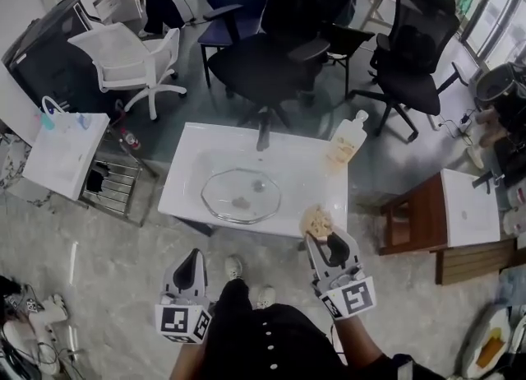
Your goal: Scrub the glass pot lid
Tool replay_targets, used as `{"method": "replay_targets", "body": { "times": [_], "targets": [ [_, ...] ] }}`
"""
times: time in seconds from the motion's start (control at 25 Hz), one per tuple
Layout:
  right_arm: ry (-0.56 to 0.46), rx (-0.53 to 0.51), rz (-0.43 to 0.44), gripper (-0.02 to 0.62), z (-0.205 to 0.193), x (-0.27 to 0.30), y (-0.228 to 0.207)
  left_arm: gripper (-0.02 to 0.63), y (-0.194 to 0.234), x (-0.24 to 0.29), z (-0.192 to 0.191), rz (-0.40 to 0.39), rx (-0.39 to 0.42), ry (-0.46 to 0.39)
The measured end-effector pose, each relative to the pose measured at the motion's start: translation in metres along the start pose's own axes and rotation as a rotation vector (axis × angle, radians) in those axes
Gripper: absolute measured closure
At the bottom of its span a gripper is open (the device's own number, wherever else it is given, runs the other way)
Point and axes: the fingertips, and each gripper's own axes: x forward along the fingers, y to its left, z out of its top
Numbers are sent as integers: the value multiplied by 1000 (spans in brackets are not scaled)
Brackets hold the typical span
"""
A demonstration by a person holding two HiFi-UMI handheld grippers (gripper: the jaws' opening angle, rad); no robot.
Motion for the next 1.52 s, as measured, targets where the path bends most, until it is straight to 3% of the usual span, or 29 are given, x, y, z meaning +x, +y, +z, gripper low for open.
{"method": "replay_targets", "body": {
  "times": [0.24, 0.92, 1.52],
  "targets": [
    [10, -3, -9, 462, -7, 34, -7, 580, 27, 33, 3, -2, -2, 12],
    [2, -67, -68, 462, 4, 177, -35, 580, 117, 163, 59, -82, -10, -36],
    [33, -61, -151, 462, -8, 255, -35, 580, 167, 240, 41, -193, -74, 90]
  ]
}}
